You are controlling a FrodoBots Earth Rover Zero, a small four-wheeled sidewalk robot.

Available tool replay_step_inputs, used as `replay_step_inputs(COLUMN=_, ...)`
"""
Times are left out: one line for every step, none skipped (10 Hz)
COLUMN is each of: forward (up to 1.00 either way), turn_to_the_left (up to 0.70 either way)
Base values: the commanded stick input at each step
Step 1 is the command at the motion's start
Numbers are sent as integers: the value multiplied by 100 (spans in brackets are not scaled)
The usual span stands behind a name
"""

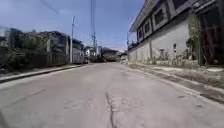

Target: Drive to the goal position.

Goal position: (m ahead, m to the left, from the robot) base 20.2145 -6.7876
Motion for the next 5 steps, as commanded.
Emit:
replay_step_inputs(forward=100, turn_to_the_left=-1)
replay_step_inputs(forward=100, turn_to_the_left=0)
replay_step_inputs(forward=100, turn_to_the_left=0)
replay_step_inputs(forward=100, turn_to_the_left=0)
replay_step_inputs(forward=100, turn_to_the_left=0)
